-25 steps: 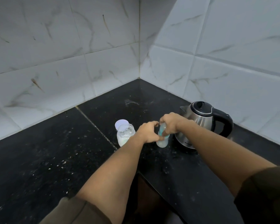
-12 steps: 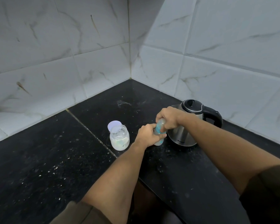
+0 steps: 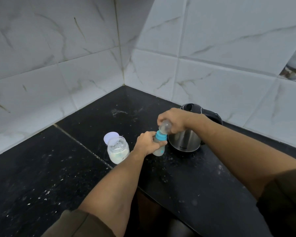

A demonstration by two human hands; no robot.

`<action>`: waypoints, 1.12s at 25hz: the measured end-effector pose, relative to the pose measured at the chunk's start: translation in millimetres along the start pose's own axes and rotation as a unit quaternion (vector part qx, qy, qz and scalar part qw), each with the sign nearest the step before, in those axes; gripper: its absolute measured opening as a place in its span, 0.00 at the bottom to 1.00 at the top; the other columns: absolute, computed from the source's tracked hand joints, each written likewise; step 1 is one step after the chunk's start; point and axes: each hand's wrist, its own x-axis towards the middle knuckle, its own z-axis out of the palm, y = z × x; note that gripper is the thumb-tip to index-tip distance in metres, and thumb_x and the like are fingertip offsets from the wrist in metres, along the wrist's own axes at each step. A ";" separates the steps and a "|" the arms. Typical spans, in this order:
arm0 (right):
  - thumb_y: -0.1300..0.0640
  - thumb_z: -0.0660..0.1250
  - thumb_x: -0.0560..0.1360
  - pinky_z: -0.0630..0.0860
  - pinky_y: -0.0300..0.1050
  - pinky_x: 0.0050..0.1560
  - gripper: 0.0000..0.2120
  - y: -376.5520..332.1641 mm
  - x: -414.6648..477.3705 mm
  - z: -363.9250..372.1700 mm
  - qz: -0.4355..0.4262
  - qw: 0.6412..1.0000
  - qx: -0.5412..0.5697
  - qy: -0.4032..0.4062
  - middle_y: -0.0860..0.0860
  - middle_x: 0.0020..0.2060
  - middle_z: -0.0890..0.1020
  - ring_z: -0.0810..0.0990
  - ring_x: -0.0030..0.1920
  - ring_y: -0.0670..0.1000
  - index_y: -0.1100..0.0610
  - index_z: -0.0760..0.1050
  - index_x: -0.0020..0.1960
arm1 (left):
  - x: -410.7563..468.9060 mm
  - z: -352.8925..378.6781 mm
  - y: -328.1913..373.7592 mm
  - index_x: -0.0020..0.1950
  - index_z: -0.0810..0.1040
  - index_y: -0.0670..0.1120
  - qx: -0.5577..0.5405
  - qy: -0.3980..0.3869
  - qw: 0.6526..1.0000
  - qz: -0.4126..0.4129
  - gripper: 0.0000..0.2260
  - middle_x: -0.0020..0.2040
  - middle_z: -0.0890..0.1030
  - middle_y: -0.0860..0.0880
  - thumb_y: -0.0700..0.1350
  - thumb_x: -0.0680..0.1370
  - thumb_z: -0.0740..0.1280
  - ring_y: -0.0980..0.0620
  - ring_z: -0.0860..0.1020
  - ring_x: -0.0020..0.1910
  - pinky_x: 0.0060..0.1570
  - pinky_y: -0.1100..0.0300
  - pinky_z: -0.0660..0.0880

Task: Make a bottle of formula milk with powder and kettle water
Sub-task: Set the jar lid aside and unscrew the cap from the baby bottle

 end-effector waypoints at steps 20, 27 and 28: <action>0.46 0.82 0.67 0.79 0.49 0.44 0.29 31.8 -54.4 143.1 0.175 0.966 -0.040 -0.185 0.51 0.53 0.80 0.80 0.51 0.54 0.50 0.77 0.65 | -8.2 24.4 -9.2 0.70 0.78 0.50 -0.046 0.056 0.997 0.033 0.30 0.62 0.84 0.53 0.62 0.73 0.77 0.53 0.81 0.62 0.64 0.50 0.78; 0.37 0.72 0.71 0.80 0.52 0.49 0.26 16.4 -38.2 97.4 0.168 0.985 0.006 -0.040 0.51 0.54 0.82 0.80 0.51 0.54 0.51 0.75 0.63 | -8.6 20.7 -14.1 0.67 0.79 0.51 -0.022 0.053 0.998 0.033 0.30 0.59 0.85 0.54 0.65 0.70 0.78 0.56 0.81 0.56 0.58 0.54 0.79; 0.38 0.71 0.72 0.80 0.51 0.48 0.25 12.8 -31.2 84.2 0.175 0.983 0.054 0.011 0.51 0.52 0.82 0.80 0.50 0.54 0.51 0.74 0.63 | -8.1 18.1 -12.8 0.66 0.80 0.51 -0.016 0.051 0.998 0.032 0.31 0.58 0.85 0.55 0.66 0.69 0.77 0.57 0.81 0.53 0.55 0.56 0.78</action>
